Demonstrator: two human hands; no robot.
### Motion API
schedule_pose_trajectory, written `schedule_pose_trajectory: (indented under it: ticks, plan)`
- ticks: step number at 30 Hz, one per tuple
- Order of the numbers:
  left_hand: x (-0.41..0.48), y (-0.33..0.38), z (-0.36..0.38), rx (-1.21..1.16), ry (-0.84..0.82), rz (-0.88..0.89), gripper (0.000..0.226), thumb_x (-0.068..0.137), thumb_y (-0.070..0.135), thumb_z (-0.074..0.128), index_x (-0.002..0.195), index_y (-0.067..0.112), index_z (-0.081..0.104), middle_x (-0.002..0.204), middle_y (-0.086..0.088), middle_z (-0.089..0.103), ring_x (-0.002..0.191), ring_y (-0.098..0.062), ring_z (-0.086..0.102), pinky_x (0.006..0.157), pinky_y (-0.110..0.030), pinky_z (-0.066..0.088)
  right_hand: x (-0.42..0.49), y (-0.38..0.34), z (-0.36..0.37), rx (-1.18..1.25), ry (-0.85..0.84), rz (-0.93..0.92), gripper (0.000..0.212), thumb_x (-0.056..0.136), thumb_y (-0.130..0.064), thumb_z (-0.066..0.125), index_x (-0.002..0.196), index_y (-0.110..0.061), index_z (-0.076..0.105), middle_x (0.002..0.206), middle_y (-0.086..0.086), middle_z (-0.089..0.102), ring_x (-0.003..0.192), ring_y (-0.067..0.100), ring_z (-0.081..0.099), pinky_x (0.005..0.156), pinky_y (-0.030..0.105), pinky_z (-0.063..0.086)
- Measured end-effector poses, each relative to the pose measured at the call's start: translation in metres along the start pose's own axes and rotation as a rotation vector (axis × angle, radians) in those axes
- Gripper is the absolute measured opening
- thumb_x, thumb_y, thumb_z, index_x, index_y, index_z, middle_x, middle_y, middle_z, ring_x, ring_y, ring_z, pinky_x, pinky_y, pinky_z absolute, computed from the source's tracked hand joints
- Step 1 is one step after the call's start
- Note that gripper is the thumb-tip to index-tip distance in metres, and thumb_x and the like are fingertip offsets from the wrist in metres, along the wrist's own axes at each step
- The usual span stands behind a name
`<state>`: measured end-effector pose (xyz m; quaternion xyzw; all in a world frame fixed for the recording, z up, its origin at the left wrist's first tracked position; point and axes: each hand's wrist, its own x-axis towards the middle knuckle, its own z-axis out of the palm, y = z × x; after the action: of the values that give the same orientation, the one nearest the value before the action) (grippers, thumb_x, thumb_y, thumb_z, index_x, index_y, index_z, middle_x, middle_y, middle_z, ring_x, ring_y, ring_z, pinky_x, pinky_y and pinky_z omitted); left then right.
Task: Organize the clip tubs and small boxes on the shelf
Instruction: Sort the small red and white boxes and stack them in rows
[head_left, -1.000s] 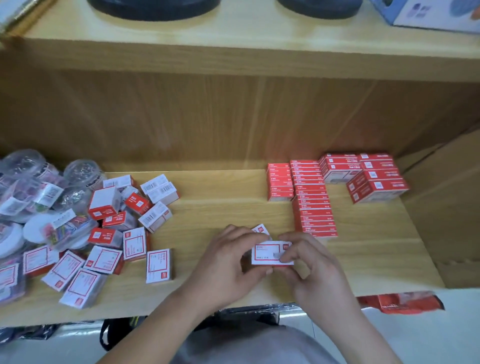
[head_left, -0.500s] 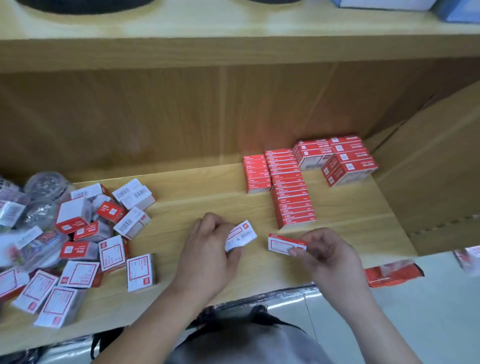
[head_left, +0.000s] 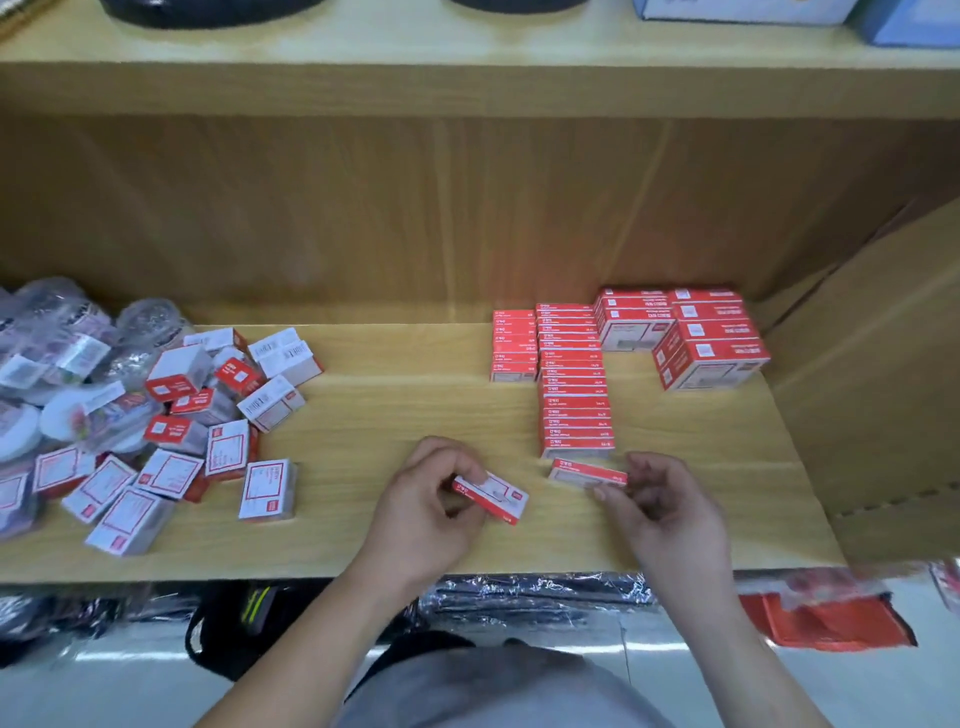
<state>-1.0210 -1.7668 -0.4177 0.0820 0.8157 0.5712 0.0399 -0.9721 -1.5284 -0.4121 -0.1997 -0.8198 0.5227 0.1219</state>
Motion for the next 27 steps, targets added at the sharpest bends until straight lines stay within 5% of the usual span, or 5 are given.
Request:
schedule_pose_trajectory:
  ticks: [5, 9, 14, 22, 27]
  plan:
    - [-0.005, 0.000, -0.003, 0.042, -0.031, -0.010, 0.043, 0.058, 0.016, 0.097, 0.091, 0.024, 0.070, 0.123, 0.009, 0.062, 0.107, -0.002, 0.062, 0.081, -0.010, 0.041, 0.002, 0.011, 0.006, -0.172, 0.040, -0.168, 0.035, 0.077, -0.021, 0.087, 0.110, -0.020, 0.076, 0.080, -0.009, 0.059, 0.073, 0.007, 0.060, 0.068, 0.007, 0.044]
    - [-0.007, 0.002, 0.002, 0.108, -0.019, -0.028, 0.039, 0.062, 0.031, 0.091, 0.094, 0.030, 0.067, 0.119, 0.014, 0.063, 0.103, -0.004, 0.063, 0.082, -0.019, 0.045, 0.004, 0.007, 0.008, -0.219, 0.046, -0.185, 0.011, 0.081, -0.027, 0.083, 0.090, -0.024, 0.078, 0.075, -0.009, 0.054, 0.071, 0.007, 0.058, 0.072, 0.030, 0.050]
    - [-0.011, 0.007, 0.007, 0.204, 0.051, -0.075, 0.073, 0.061, 0.033, 0.097, 0.126, 0.028, 0.063, 0.117, 0.018, 0.058, 0.103, 0.003, 0.059, 0.088, -0.016, 0.047, 0.008, 0.011, 0.011, -0.266, 0.030, -0.170, 0.019, 0.084, -0.041, 0.077, 0.093, -0.024, 0.078, 0.076, -0.010, 0.051, 0.070, 0.009, 0.059, 0.070, 0.035, 0.053]
    - [-0.019, 0.019, 0.026, 0.005, 0.109, -0.127, 0.045, 0.067, 0.009, 0.093, 0.100, 0.029, 0.070, 0.075, 0.029, 0.060, 0.069, 0.001, 0.049, 0.069, -0.011, 0.041, 0.008, 0.014, 0.009, -0.178, 0.033, -0.141, 0.025, 0.082, -0.043, 0.079, 0.098, -0.024, 0.081, 0.075, -0.011, 0.056, 0.073, 0.008, 0.060, 0.072, 0.036, 0.053]
    - [-0.017, 0.016, 0.034, -0.109, 0.072, -0.126, 0.025, 0.084, 0.002, 0.080, 0.097, 0.020, 0.068, 0.068, 0.018, 0.059, 0.062, -0.003, 0.047, 0.062, -0.018, 0.045, 0.010, 0.012, 0.003, -0.044, -0.007, -0.119, 0.018, 0.084, -0.028, 0.080, 0.100, -0.020, 0.080, 0.073, -0.008, 0.059, 0.069, 0.003, 0.057, 0.065, 0.011, 0.043]
